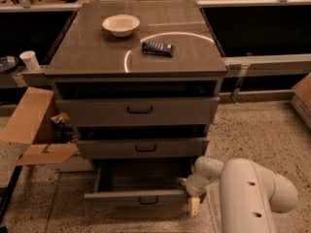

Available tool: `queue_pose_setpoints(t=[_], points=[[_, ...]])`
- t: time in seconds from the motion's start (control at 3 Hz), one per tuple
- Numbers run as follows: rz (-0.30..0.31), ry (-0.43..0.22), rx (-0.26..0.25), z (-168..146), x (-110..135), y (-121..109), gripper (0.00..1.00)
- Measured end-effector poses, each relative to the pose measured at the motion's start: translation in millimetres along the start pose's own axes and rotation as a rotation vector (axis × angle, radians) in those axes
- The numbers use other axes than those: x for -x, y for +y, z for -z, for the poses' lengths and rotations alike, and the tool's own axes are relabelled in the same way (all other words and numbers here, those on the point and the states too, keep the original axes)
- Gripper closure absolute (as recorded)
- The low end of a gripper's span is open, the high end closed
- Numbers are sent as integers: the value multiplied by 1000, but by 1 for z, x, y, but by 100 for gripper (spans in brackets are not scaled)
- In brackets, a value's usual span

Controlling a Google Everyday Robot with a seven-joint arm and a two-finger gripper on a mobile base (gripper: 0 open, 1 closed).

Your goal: Open bottom drawer

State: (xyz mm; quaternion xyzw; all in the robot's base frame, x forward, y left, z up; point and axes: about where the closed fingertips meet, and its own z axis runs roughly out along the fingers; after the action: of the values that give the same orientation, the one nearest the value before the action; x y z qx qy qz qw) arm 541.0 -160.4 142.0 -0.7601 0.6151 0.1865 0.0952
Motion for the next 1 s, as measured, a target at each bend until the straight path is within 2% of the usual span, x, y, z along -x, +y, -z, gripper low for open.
queue_pose_setpoints(t=[0.33,0.67,1.0], points=[[-10,16,29,-7,3,28,19],[-22,25,45,-1,8,54,42],[-36,29,40,11,13,75,66]])
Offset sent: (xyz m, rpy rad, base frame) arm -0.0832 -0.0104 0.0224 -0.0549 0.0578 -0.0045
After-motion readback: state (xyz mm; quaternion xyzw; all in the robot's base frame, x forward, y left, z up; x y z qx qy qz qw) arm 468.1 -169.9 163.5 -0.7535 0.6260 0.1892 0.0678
